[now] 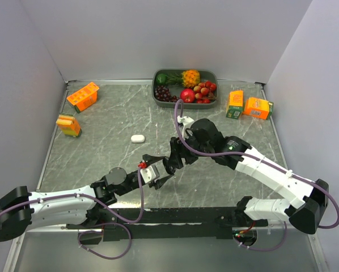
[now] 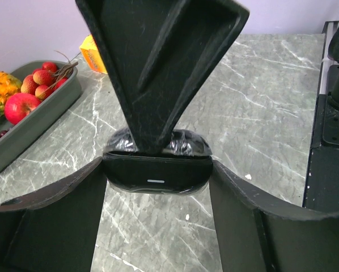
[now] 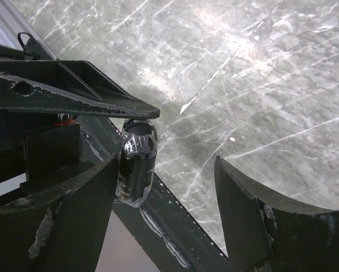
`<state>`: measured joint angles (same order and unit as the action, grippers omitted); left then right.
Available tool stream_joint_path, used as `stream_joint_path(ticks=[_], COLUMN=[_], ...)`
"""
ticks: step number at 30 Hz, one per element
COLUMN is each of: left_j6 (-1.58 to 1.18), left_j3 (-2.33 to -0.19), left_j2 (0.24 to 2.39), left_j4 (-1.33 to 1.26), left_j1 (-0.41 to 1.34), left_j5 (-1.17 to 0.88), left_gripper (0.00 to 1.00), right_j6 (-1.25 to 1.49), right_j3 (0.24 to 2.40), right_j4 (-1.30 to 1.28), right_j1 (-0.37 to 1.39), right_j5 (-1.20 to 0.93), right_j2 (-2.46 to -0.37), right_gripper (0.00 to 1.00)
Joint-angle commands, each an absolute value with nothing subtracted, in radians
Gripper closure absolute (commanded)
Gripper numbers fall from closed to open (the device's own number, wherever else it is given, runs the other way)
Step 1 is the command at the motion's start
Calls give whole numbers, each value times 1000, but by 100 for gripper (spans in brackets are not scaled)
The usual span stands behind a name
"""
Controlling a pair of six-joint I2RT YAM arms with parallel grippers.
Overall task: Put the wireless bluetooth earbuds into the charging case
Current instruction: Open the charging case.
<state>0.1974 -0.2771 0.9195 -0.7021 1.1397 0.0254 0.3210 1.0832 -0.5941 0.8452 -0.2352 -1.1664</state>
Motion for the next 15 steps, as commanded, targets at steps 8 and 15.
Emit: stream_joint_path(ticks=[8,15], left_j6=[204,210], left_j3=[-288,-290], left_j2=[891,882], left_j4=[-739,-730], left_j1=[1144,1144], left_j5=[48,51], left_gripper=[99,99], right_j6=[318,318], right_j3=[1117,1106], right_j4=[-615,-629], right_j1=[838,830], right_j5=[-190,-155], right_j2=[-1124,-1112], right_gripper=[25,25])
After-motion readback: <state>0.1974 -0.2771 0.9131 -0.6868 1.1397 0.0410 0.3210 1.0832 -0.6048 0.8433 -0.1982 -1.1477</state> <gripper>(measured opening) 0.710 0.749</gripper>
